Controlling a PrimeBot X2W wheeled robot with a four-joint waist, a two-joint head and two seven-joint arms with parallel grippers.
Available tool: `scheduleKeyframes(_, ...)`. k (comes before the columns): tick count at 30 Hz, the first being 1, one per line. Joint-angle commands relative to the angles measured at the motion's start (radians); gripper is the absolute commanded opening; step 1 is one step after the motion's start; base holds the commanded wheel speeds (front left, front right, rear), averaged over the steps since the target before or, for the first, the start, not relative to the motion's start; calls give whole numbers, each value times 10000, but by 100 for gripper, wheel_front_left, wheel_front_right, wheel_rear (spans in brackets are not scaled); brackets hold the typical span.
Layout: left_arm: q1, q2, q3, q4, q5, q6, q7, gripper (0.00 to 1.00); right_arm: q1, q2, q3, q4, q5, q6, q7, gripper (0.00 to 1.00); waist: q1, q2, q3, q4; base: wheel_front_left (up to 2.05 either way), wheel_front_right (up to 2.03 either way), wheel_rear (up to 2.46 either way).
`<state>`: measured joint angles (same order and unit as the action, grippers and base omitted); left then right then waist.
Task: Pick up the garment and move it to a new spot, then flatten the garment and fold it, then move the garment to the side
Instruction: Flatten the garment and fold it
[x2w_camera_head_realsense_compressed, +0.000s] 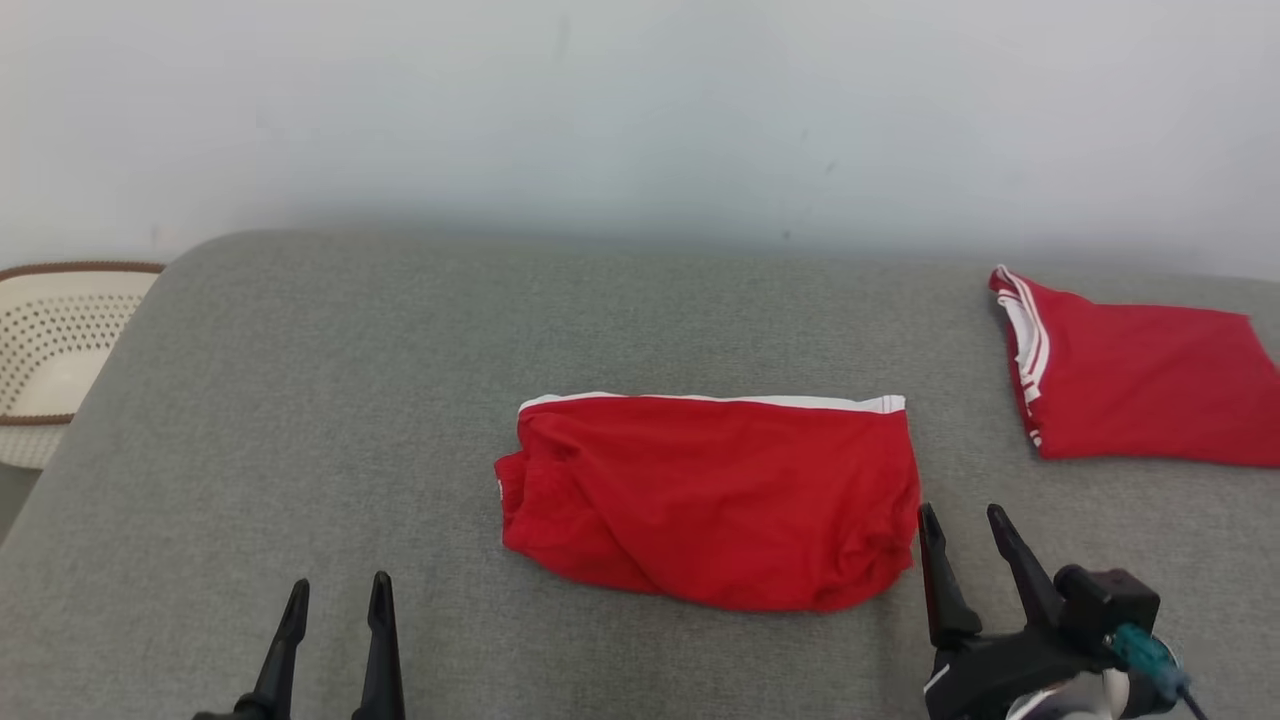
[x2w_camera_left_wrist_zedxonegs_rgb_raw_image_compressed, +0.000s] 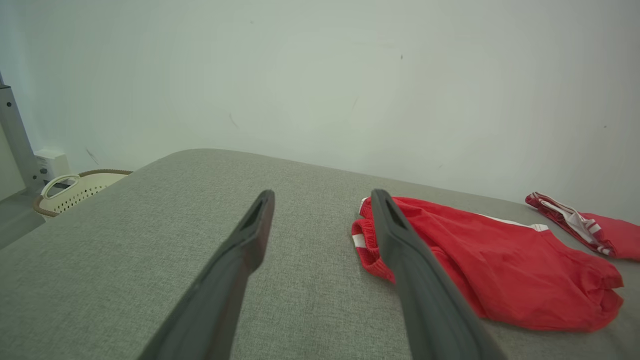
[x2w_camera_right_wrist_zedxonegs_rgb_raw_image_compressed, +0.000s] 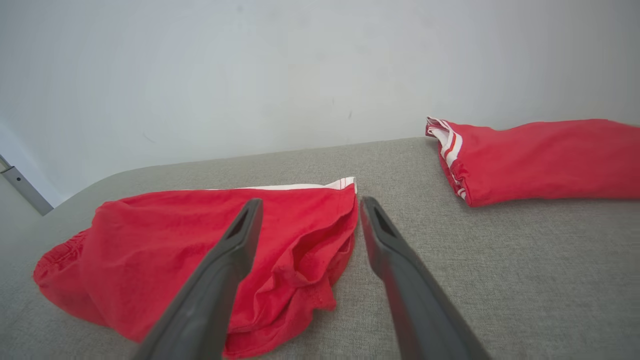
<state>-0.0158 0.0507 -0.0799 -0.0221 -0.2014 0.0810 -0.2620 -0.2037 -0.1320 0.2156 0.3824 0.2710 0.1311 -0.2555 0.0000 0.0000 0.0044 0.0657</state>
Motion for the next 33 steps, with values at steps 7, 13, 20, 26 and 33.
scheduleKeyframes(7,420,0,280,-28,252,22,-28,100,1054,305,-485,-1328,-1102,-6,-81,100,0,0,-141,-585,0,0,0)
scheduleKeyframes(13,478,69,343,5,600,-42,-28,100,1797,585,-1131,-2353,-1516,-6,-91,100,0,0,-200,-962,0,0,0)
scheduleKeyframes(20,524,274,219,280,1036,-68,-28,100,2315,739,-1418,-2907,-1744,-6,79,100,0,0,-227,-1076,0,0,0)
scheduleKeyframes(26,452,285,206,371,1032,-138,-28,100,2397,792,-1449,-2981,-1737,-6,146,100,0,0,-214,-1022,0,0,0)
scheduleKeyframes(33,426,297,248,433,944,-151,-28,100,2420,820,-1487,-2938,-1694,-6,191,100,0,0,-205,-968,0,0,0)
